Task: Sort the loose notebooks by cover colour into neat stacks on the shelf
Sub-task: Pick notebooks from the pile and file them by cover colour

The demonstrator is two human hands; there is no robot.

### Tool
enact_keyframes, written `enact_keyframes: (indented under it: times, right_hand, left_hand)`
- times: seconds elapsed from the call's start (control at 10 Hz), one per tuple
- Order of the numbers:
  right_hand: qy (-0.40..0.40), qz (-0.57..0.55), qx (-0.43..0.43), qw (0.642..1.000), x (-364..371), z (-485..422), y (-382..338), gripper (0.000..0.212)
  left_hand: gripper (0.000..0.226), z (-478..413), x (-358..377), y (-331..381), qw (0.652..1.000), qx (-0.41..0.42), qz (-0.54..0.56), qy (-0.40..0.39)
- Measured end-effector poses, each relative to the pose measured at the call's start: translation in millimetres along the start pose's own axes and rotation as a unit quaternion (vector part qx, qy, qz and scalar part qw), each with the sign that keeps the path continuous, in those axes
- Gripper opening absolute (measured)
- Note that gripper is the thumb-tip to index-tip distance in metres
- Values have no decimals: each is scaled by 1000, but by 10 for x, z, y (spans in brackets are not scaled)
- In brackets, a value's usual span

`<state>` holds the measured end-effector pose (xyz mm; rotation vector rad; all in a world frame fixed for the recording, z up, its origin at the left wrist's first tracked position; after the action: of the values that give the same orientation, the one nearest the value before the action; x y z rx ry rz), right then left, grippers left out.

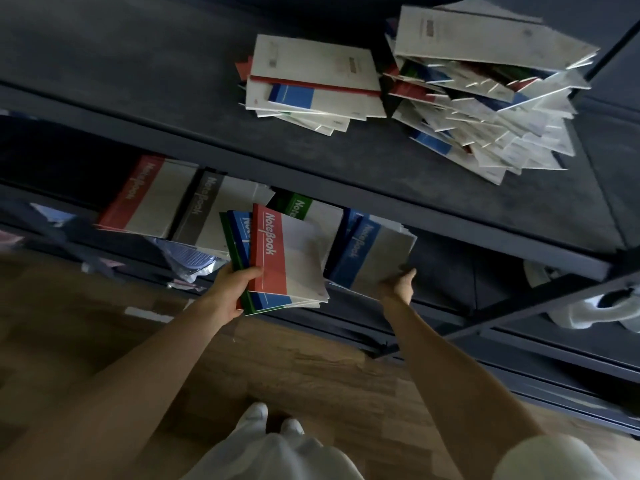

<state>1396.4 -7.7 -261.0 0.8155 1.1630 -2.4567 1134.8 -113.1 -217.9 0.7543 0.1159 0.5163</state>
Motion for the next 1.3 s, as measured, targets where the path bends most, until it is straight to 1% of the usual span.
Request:
enact_keyframes:
  times: [0.1,0.2,0.3,0.4,0.5,0.6,0.7,0.8,0.9,1.0,1.1,1.2,1.3]
  right_hand:
    - [-3,130,-48,990,44,-54,-54,38]
    - [27,156,-57,986,80,-84,-93,40]
    - [44,148,-55,987,111,-94,-150,38]
    - [37,130,-57,989,146,-114,-173,34]
    - [10,131,-66,989,172,-137,-144,33]
    - [-25,122,-70,990,203,-189,-93,41]
    - [-38,120,-70,990,202,-202,-66,51]
    - [-19,175,-78,981,204,-97,-103,50]
    - [-76,123,-70,987,338,67,-216,37]
    - [-260,43,27,964,512,369,-314,35]
    - [-264,22,-11,964,587,456,-375,49]
    - [-221,24,-52,974,568,479,-409,47]
    - [-202,28,-69,977,618,479,-436,45]
  left_hand:
    - [39,-12,-87,-40,1000,-6,2,1]
    - [40,22,-108,-49,1000,-8,-4,2]
    - [35,42,-109,-71,1000,-6,-1,6]
    - [38,45,-87,-96,1000,-4,-1,7]
    - [42,36,-63,-110,1000,-5,-2,13]
    - [45,46,-22,-115,1000,-8,3,9]
    - [42,66,17,-104,1000,-9,4,6]
    - [44,59,61,-88,1000,-3,11,1]
    - [43,44,113,-75,1000,0,26,-9]
    - [40,24,181,-78,999,4,39,-30]
    - [38,0,229,-75,997,13,59,-46]
    - [38,-7,216,-75,994,7,106,-30]
    - [38,110,184,-50,992,10,121,-16]
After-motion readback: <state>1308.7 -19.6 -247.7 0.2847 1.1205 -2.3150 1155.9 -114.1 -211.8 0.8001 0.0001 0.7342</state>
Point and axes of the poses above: each hand's wrist, its own z-axis away from the middle knuckle, its own x-axis out of the palm, y = z × x, the point moved 3 cm from there along -z, towards the middle knuckle, and after that the axes turned 3 degrees about z, right-handed, at the moved point
